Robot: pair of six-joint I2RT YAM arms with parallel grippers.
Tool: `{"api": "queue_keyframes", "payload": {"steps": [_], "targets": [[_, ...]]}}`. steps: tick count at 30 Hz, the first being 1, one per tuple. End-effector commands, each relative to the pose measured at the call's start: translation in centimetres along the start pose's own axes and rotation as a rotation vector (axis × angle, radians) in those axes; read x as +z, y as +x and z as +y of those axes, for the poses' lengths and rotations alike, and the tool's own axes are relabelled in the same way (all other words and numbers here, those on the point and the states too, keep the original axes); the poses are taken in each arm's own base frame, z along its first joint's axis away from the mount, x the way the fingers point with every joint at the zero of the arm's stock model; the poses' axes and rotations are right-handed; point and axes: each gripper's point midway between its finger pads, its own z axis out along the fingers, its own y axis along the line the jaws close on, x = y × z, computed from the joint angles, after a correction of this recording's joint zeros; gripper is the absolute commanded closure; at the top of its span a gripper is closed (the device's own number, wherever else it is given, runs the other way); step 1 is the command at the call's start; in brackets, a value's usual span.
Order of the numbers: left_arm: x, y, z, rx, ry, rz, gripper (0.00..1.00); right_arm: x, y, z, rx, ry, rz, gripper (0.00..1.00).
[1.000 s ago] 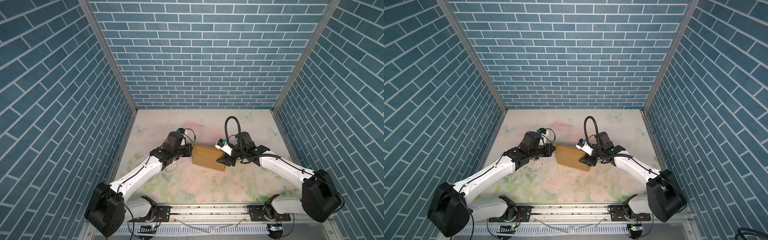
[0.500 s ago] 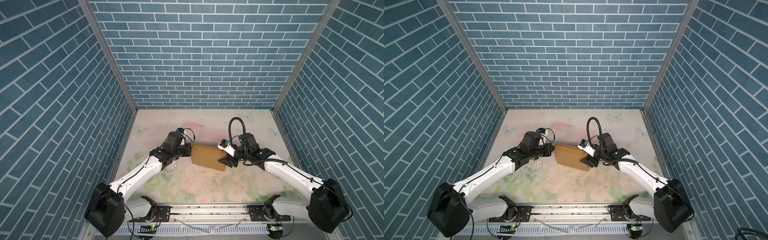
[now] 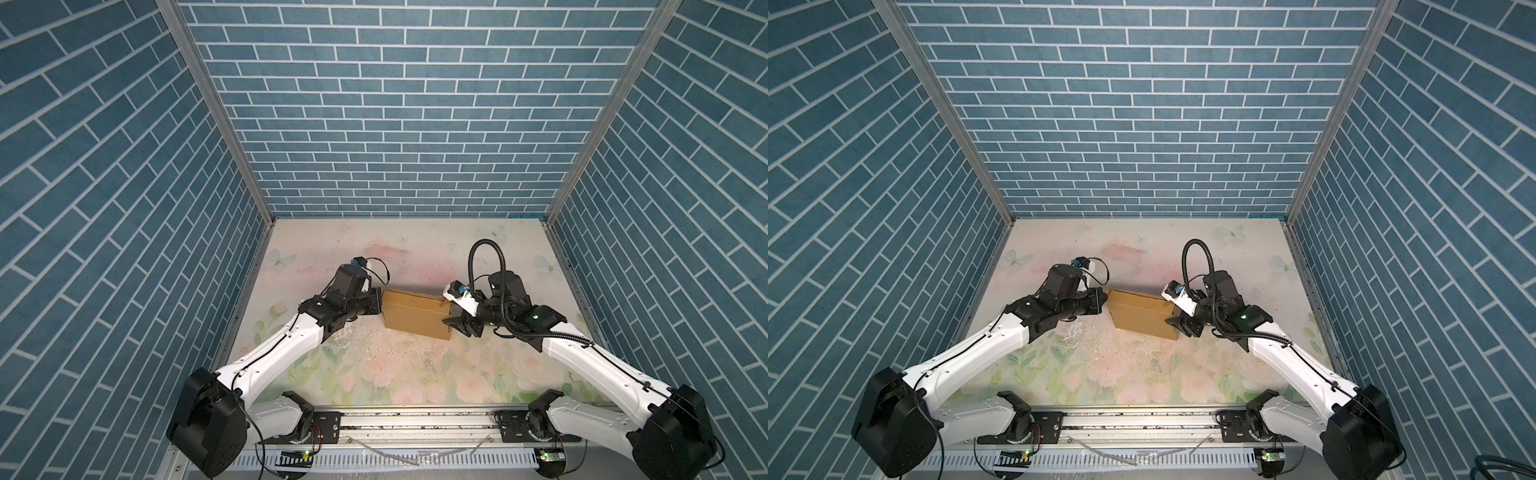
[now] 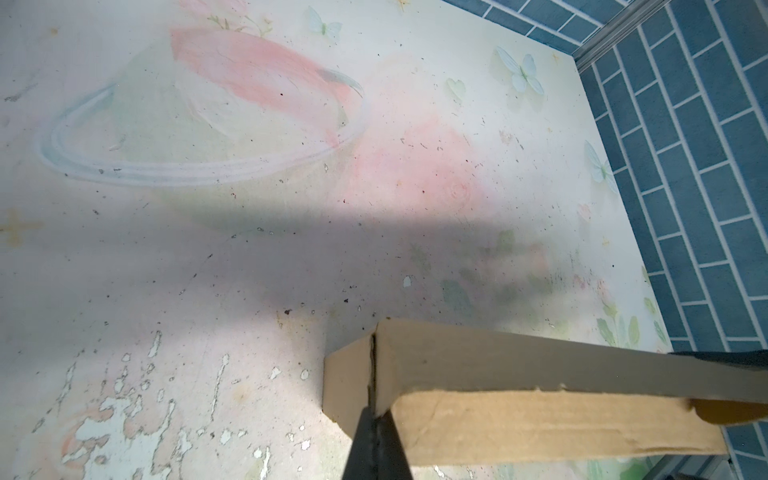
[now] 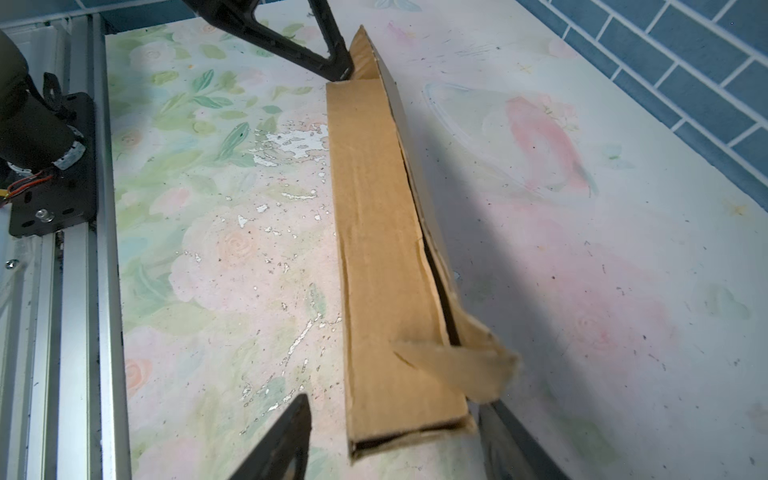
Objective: Fold the paper box
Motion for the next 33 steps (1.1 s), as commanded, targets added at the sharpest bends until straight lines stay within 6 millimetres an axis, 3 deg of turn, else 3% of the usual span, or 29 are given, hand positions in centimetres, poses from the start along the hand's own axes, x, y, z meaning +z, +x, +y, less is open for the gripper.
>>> {"api": "queue_keyframes", "payload": {"steps": [1,9,18,25,33], "targets": [[-0.1,1.4,1.0,-0.004,-0.050,0.034,1.00,-0.6,0.9,-0.2,0.041,0.039,0.019,0.36],[-0.2,1.2,0.9,-0.004,-0.068,0.020,1.00,-1.9,0.6,-2.1,0.101,0.175,0.013,0.36],[-0.5,0.7,0.4,0.007,-0.078,0.003,1.00,-4.2,-1.9,-3.4,0.173,0.283,-0.111,0.41],[-0.5,0.5,0.3,-0.005,-0.093,-0.008,1.00,-6.0,-3.4,-5.0,0.346,0.357,-0.096,0.50],[-0.5,0.5,0.1,-0.007,-0.100,-0.014,1.00,-6.0,-4.3,-5.5,0.567,0.353,-0.058,0.57]]}}
